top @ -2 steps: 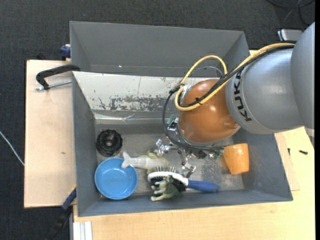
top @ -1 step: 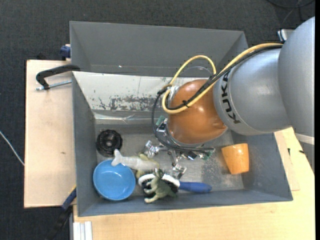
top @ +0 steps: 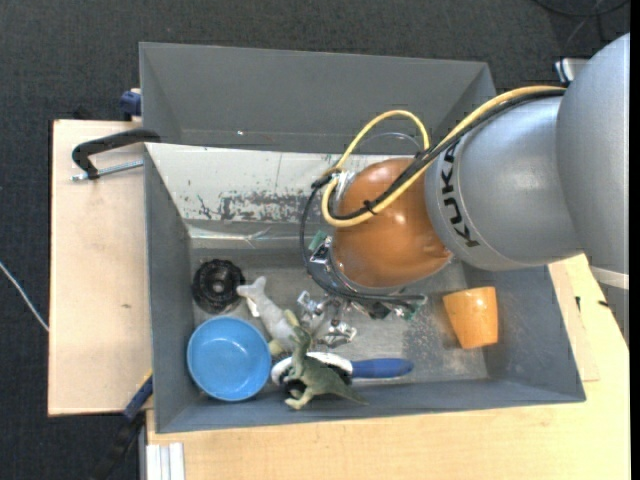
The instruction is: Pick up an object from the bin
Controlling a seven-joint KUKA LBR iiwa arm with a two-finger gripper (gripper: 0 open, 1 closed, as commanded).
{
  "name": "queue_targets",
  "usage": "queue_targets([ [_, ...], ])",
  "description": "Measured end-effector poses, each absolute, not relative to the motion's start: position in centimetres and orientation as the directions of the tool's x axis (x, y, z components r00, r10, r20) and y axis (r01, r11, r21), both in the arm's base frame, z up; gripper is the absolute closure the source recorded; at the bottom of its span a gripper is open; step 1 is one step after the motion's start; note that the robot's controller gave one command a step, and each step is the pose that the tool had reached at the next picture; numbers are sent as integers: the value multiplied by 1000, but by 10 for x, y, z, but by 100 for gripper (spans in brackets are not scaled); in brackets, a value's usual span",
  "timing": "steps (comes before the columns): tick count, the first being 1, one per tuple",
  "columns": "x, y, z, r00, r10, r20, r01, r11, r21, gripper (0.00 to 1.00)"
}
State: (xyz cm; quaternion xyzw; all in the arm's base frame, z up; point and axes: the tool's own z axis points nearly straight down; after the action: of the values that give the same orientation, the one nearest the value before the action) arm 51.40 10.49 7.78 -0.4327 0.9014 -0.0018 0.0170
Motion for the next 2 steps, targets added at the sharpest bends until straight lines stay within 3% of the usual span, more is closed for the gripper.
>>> queue_targets([
  [2, 514, 105, 78, -625, -780, -29, -780, 625, -18, 100],
])
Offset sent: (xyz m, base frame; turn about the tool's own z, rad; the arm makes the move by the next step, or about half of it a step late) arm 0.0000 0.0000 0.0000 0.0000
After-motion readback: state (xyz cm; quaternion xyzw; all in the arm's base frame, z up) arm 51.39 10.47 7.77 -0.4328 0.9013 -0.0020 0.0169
